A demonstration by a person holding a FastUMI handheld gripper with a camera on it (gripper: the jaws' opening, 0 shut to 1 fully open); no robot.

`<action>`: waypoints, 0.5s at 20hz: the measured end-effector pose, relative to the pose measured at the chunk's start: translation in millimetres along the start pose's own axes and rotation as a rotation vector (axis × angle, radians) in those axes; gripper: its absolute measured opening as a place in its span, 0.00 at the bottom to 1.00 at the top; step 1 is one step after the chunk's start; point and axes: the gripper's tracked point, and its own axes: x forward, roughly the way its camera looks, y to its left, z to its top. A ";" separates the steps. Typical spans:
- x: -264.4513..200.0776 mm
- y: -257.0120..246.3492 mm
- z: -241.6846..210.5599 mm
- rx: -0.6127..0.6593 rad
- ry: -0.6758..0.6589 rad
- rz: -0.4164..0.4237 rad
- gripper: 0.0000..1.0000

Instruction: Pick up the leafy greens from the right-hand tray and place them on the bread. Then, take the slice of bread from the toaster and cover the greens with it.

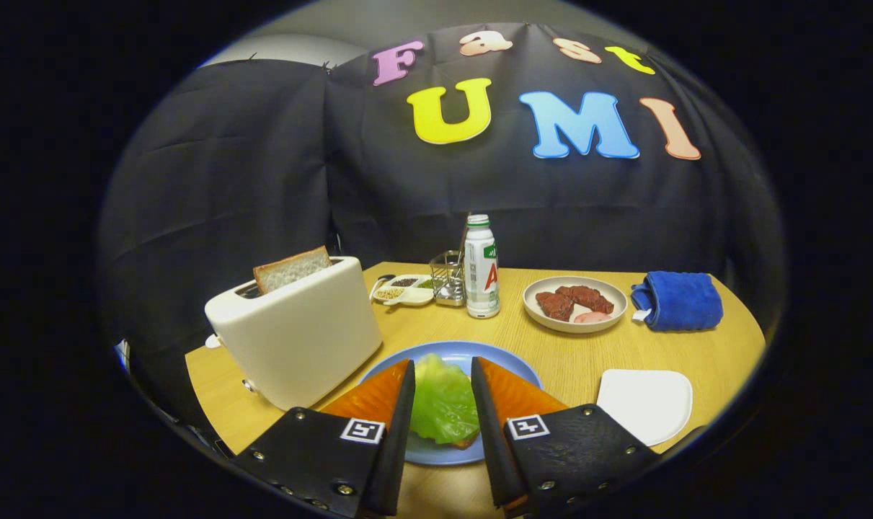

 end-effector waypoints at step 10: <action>-9.7 54.5 21.3 -0.036 -0.085 0.020 0.47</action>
